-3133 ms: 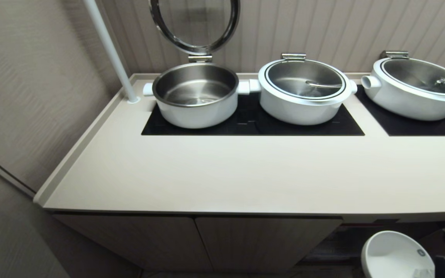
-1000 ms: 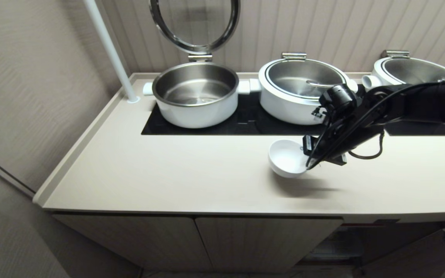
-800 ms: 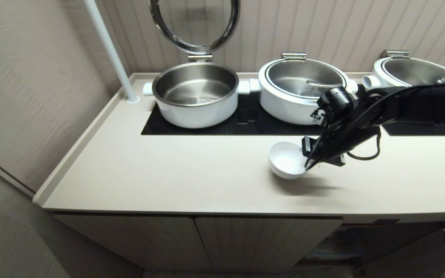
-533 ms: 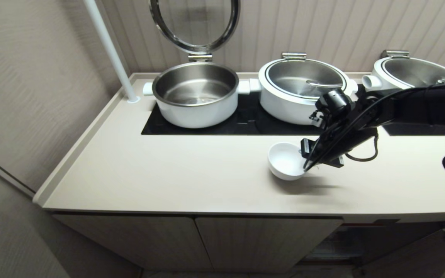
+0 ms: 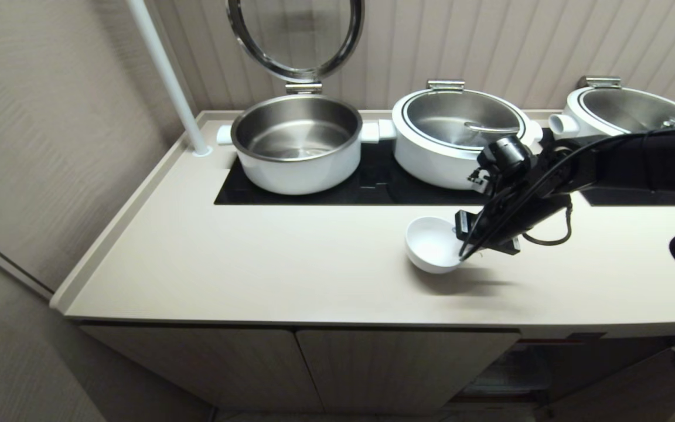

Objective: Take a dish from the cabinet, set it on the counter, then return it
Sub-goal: Place it on the table

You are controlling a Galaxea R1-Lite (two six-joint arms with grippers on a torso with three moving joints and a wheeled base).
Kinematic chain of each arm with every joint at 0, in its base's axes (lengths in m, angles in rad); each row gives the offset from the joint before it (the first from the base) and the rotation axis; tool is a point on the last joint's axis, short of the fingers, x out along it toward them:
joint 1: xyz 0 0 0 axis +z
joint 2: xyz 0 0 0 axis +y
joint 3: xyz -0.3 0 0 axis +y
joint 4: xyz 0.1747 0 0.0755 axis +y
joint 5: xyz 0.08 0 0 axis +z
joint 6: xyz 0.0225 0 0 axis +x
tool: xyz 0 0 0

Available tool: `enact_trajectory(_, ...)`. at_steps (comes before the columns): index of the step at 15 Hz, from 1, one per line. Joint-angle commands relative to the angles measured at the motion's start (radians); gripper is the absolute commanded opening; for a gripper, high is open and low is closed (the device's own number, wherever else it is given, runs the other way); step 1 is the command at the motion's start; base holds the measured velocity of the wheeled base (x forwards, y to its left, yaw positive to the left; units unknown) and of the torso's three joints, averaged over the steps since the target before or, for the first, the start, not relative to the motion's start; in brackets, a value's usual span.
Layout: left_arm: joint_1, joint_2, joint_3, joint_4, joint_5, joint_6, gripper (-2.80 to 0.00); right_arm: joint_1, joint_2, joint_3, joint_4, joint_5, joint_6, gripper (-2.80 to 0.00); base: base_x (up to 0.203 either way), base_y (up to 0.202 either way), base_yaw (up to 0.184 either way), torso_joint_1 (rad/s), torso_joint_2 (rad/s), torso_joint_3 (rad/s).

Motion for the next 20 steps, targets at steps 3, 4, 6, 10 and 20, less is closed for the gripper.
enact_trajectory(3,0.0,0.0,0.0,-0.001,-0.001,0.0,-2.8,0.004,-0.003,0.0,0.008,0.001,0.002,-2.8,0.0,0.0,0.0,0.0,0.0,0.0)
enact_trajectory(4,0.0,0.0,0.0,0.0,-0.001,0.0,-2.8,0.006,-0.004,0.0,0.006,0.002,0.003,0.0,0.0,0.0,0.0,0.0,0.0,0.0)
enact_trajectory(6,0.0,0.0,0.0,-0.001,-0.001,0.0,-2.8,0.01,-0.004,0.002,-0.002,0.002,0.004,0.0,0.0,0.0,0.0,0.0,0.0,0.0)
enact_trajectory(10,0.0,0.0,0.0,-0.001,-0.001,0.0,-2.8,0.02,-0.006,0.0,-0.009,-0.003,0.001,0.0,0.0,0.0,0.0,0.0,0.0,0.0)
enact_trajectory(20,0.0,0.0,0.0,-0.001,-0.001,0.0,-2.8,0.047,-0.118,0.135,-0.18,-0.156,-0.138,0.0,0.0,0.0,0.0,0.0,0.0,0.0)
